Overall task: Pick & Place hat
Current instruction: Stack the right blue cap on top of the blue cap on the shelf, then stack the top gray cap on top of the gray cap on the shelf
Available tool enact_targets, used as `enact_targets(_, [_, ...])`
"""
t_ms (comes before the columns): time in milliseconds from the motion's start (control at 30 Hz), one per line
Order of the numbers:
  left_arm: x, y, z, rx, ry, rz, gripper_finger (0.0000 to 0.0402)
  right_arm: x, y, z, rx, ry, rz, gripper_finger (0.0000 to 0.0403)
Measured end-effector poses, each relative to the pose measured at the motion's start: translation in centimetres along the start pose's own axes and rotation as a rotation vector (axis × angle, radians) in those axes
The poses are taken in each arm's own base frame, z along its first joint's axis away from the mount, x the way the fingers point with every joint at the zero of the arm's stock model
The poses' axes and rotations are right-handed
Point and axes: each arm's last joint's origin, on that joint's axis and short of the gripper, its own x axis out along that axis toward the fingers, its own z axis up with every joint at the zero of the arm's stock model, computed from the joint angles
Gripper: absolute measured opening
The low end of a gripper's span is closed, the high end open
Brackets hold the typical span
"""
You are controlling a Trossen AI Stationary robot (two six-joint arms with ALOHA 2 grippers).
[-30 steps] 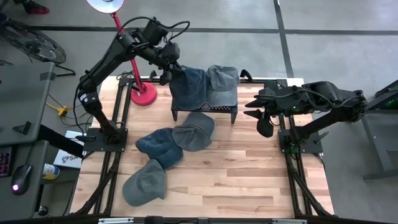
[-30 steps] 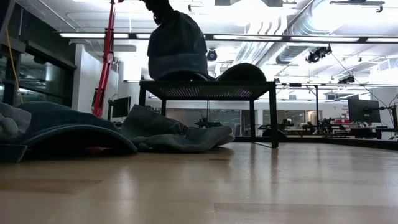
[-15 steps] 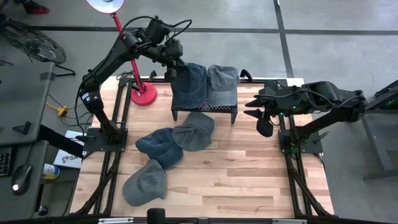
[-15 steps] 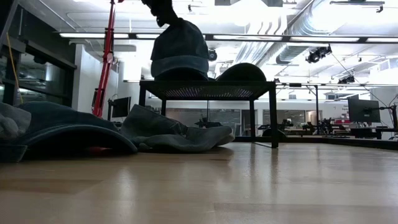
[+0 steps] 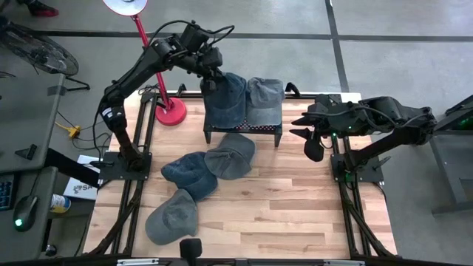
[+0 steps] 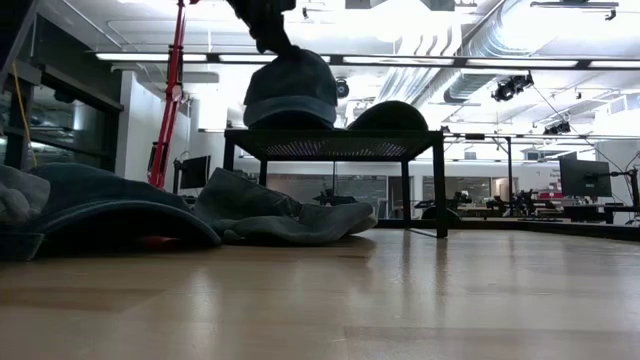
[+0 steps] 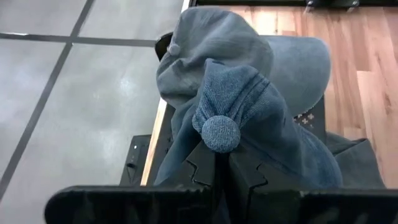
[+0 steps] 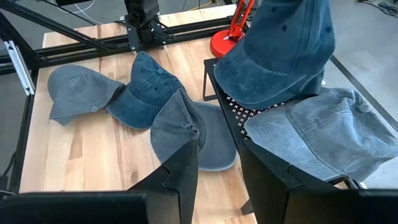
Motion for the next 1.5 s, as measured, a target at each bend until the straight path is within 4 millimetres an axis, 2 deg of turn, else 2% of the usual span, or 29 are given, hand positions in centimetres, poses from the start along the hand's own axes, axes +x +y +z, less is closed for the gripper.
enact_targets(467, [0.6,0.3,0.0,0.015,0.025,0.047,0.0023,0.0,0.0,0.0,0.002,0.002,0.005,0.0113])
enact_targets(567, [0.6,0.3,0.0,0.019,0.023,0.053,0.0056,0.0,0.0,0.0,0.002,0.004,0.012,0.0113])
enact_targets(733, [0.5,0.4,0.1,0.019,0.018,0.067,0.0140,0.0,0.1,0.0,0.002,0.006,0.019,0.0113])
enact_targets(833, [0.2,0.1,0.5,0.026,0.012,0.138,0.0187,0.0,0.1,0.0,0.002,0.009,0.027,0.0113])
enact_targets(933, [-0.7,-0.4,1.1,0.040,0.011,0.244,0.0217,0.0,0.1,0.0,0.003,0.010,0.030,0.0113])
enact_targets(1067, [-2.0,-1.6,2.2,0.052,-0.037,0.347,0.0226,0.0,0.1,0.0,0.003,0.010,0.029,0.0113])
enact_targets(1167, [-3.4,-3.2,3.1,0.074,-0.110,0.344,0.0227,0.0,0.1,0.0,0.002,0.011,0.031,0.0113])
enact_targets(1333, [-5.5,-6.6,4.0,0.077,-0.174,0.339,0.0227,0.0,0.2,-0.1,-0.008,0.018,0.055,0.0113])
enact_targets(1500, [-6.6,-10.2,4.7,0.084,-0.198,0.345,0.0227,0.3,0.3,0.0,-0.050,0.027,0.063,0.0113])
